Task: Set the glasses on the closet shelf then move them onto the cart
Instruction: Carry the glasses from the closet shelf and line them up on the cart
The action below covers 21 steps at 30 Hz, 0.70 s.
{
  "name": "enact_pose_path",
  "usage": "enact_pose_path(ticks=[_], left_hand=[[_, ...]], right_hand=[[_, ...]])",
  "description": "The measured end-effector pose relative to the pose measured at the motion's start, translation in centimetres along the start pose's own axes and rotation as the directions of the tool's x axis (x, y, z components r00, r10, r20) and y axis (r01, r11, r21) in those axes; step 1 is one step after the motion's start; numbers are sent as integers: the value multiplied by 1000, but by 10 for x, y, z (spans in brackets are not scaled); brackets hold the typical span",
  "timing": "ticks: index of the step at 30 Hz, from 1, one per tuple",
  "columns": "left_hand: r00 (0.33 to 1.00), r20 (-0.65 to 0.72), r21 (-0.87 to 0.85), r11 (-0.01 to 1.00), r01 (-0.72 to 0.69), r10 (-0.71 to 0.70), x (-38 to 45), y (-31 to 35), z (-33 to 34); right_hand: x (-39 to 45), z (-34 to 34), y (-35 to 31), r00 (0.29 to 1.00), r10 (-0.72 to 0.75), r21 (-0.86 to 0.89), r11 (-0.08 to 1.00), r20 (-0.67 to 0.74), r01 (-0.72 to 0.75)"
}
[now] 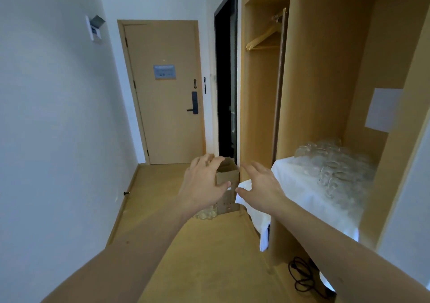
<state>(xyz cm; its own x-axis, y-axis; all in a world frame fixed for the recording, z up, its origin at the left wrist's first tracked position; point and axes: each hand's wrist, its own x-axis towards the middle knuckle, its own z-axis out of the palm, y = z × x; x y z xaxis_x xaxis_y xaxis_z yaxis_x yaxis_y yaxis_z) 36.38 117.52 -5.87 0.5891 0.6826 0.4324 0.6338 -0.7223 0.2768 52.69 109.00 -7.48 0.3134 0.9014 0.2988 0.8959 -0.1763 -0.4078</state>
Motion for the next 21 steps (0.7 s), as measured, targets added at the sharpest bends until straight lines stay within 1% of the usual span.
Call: enact_pose_path(ticks=[8, 14, 17, 21], left_hand=[[997, 49, -26, 998, -56, 57, 113, -6, 64], [990, 111, -57, 995, -85, 91, 170, 2, 108], [983, 133, -77, 990, -115, 125, 200, 10, 130], [962, 169, -111, 974, -196, 213, 241, 26, 159]], right_hand=[[87, 2, 57, 997, 80, -16, 997, 3, -80], [128, 10, 106, 987, 160, -61, 985, -4, -160], [142, 10, 131, 977, 212, -71, 975, -6, -212], [159, 7, 169, 954, 300, -96, 949, -21, -301]])
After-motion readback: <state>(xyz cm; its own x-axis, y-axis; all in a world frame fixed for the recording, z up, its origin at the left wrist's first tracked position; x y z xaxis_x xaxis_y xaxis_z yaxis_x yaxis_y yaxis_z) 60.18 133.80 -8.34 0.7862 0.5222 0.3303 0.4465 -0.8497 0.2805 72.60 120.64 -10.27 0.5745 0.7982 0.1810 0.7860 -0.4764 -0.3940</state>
